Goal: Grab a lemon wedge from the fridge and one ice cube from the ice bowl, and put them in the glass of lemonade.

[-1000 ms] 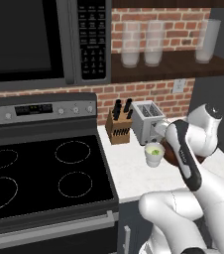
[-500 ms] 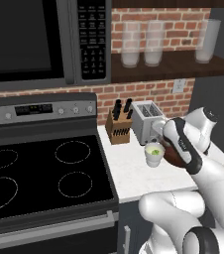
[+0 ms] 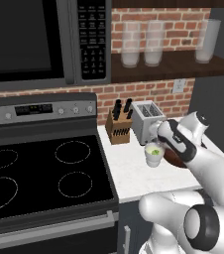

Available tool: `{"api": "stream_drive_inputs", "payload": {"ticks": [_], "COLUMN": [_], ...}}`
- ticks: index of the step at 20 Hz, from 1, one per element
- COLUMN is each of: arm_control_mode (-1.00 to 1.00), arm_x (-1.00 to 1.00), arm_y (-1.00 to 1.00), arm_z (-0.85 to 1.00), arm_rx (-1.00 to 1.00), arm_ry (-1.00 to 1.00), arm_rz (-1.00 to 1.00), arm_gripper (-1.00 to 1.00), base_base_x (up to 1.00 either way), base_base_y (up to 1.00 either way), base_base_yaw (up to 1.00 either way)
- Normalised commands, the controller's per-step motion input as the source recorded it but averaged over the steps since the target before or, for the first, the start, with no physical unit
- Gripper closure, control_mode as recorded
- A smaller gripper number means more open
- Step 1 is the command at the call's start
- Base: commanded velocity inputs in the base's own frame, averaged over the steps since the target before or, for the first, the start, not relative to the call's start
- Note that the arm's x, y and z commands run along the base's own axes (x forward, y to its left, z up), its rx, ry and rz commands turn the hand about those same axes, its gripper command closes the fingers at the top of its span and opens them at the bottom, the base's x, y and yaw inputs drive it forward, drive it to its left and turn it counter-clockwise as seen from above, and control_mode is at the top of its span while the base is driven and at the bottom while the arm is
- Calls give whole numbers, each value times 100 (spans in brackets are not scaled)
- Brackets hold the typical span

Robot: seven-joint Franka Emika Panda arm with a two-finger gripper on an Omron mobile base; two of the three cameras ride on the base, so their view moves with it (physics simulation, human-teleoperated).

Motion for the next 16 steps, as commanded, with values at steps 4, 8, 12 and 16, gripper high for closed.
{"api": "stream_drive_inputs", "payload": {"ticks": [4, 8, 12, 16], "arm_control_mode": [-100, -100, -100, -100], "arm_x": [8, 5, 10, 14], "arm_y": [0, 0, 0, 0], "arm_z": [-34, -21, -12, -6], "arm_rx": [0, 0, 0, 0], "arm_ry": [0, 0, 0, 0], "arm_rz": [2, 1, 1, 0], "arm_gripper": [100, 100, 100, 100], "base_base_x": [0, 0, 0, 0], "base_base_y": [0, 0, 0, 0], "base_base_yaw": [0, 0, 0, 0]}}
